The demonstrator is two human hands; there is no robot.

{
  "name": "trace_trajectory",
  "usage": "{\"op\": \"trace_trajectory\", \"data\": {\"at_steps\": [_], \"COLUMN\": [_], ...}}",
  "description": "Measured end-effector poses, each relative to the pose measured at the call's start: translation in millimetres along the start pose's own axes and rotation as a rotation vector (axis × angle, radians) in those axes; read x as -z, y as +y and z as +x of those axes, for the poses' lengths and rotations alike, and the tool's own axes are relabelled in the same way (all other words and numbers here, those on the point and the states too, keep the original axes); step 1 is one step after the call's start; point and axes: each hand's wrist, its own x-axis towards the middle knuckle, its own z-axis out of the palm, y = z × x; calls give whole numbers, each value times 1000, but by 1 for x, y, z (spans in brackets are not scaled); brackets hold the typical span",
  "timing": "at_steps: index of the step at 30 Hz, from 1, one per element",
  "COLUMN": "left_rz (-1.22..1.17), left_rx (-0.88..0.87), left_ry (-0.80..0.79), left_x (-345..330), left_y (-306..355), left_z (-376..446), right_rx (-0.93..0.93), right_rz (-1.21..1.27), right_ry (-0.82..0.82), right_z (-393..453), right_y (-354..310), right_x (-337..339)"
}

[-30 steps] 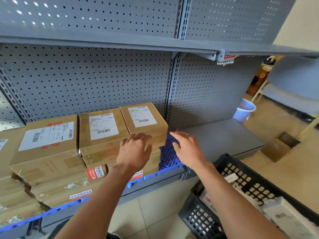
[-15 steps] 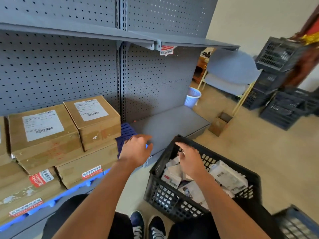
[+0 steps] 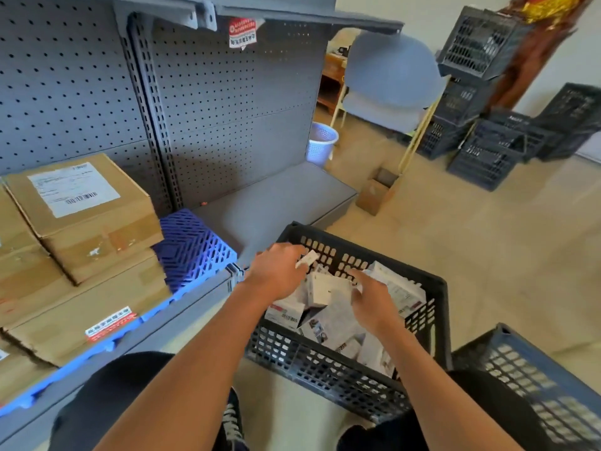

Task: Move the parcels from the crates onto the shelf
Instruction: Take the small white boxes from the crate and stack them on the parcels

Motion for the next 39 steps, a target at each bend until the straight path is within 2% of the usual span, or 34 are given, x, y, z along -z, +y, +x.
{"op": "trace_trajectory", "data": {"at_steps": [7,15,20,27,35,39], "left_rz": [-53,6,-5,32,-24,-30], "left_rx": [-61,-76,-17,69,73,68], "left_ry": [-153,-278,-397,-507,-602,-593], "left_x": [-54,-111,-158,-212,-250,-263], "left_y": [42,64,67,56,35,25], "left_z": [22,45,55,66,76,84], "right_rx": [-91,-269,-319,-398,-435,-458], "right_rz": [56,60,98,220,191,179], "right_ry": [33,-168,-208,-127,-182,-244], "right_z": [0,-9,-2,7,21,27], "right_y": [72,142,156,170,189,194], "right_x": [11,-5,-22,-48,-71,-76]}}
